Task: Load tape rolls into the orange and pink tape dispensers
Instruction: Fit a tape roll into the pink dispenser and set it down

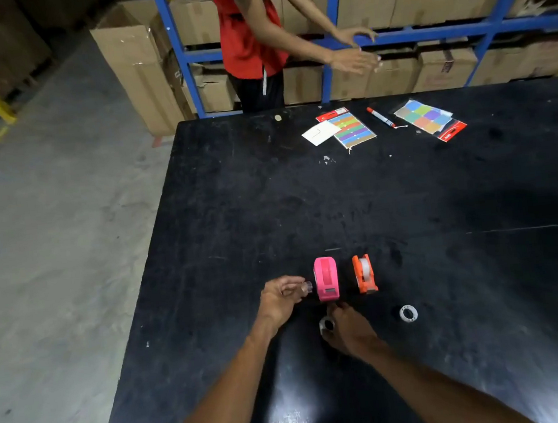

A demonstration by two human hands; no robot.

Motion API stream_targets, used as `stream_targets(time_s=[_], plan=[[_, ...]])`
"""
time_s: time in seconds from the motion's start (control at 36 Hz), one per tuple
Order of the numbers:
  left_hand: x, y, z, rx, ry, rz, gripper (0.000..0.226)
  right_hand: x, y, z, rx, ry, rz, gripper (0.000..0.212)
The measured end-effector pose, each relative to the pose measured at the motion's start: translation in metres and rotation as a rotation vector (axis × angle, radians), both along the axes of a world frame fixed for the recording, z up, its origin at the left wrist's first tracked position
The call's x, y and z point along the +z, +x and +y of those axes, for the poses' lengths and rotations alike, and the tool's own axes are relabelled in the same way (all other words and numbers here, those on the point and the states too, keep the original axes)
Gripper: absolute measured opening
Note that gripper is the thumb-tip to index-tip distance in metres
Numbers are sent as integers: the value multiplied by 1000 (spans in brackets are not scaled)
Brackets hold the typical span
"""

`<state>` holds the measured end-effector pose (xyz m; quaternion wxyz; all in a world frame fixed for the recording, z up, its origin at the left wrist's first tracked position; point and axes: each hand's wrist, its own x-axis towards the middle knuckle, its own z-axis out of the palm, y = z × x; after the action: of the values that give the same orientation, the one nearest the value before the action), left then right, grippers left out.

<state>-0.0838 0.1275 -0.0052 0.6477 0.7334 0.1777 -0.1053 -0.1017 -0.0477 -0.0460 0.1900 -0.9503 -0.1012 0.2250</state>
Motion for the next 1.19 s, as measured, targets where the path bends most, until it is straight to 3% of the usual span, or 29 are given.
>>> stream_targets(time_s=[0.11,0.19,0.28,0.53,1.19], plan=[[4,1,-4,9,-39,4,20,26,15,-12,-182,423,24,9],[10,2,-13,-25,-61,-11,10,46,28,-22,-289,657,76,22],[15,3,-22,-54,-85,-21,15,57,38,-32,-296,779,122,34],[25,2,-38,-72,-190,-70,27,72,41,-50,-243,846,113,36],[35,13,-39,-62,-238,-21,25,95,49,-53,-166,950,154,38]])
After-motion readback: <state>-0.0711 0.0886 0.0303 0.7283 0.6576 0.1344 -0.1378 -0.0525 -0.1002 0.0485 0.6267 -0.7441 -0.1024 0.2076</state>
